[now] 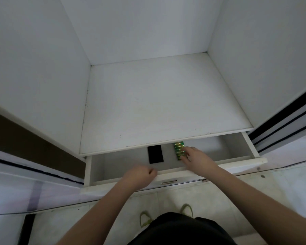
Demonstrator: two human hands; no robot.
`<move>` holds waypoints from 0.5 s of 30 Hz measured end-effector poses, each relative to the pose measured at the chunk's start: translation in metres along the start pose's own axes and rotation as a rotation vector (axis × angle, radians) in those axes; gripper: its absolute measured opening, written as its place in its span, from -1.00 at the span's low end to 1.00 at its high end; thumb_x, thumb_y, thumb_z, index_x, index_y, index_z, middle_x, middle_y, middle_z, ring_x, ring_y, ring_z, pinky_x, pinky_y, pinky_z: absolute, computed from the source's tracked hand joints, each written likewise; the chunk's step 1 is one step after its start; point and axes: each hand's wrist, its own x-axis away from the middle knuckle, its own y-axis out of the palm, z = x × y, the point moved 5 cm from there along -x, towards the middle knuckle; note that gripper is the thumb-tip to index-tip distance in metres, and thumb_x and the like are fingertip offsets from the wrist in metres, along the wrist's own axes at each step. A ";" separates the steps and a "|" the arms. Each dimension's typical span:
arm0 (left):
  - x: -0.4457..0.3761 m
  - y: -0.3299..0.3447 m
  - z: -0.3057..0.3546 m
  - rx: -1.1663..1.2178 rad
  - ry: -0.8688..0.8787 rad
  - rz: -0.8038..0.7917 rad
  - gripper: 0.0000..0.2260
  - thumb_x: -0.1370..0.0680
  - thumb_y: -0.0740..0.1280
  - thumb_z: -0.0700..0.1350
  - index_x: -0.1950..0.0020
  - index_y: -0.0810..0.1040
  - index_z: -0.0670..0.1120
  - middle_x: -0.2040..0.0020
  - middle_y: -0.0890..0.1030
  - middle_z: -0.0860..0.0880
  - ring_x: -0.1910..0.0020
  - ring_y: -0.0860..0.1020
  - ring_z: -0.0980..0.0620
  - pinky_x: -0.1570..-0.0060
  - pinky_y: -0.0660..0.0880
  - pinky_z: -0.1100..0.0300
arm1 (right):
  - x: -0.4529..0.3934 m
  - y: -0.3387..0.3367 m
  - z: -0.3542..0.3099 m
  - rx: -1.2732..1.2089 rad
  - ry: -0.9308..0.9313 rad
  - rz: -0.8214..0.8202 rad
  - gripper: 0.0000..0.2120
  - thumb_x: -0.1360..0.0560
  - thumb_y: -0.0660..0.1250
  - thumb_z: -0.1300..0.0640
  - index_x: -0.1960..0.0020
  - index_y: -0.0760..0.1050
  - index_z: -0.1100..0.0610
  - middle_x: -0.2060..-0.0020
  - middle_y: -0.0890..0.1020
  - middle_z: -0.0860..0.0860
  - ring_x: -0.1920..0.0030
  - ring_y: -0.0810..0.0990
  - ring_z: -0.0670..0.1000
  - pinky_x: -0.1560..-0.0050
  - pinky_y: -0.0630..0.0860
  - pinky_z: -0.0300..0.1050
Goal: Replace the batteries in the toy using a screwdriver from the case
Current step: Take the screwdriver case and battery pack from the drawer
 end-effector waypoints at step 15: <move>-0.018 0.056 -0.027 0.923 -0.329 -0.079 -0.80 -0.64 0.19 -0.06 -0.02 0.55 -0.12 0.15 0.63 -0.10 0.29 0.57 0.00 0.34 0.45 0.24 | 0.033 0.047 0.043 0.106 0.200 -0.122 -0.60 -0.57 0.13 -0.15 -0.32 0.39 0.01 -0.21 0.55 0.04 -0.16 0.54 0.08 -0.15 0.47 -0.04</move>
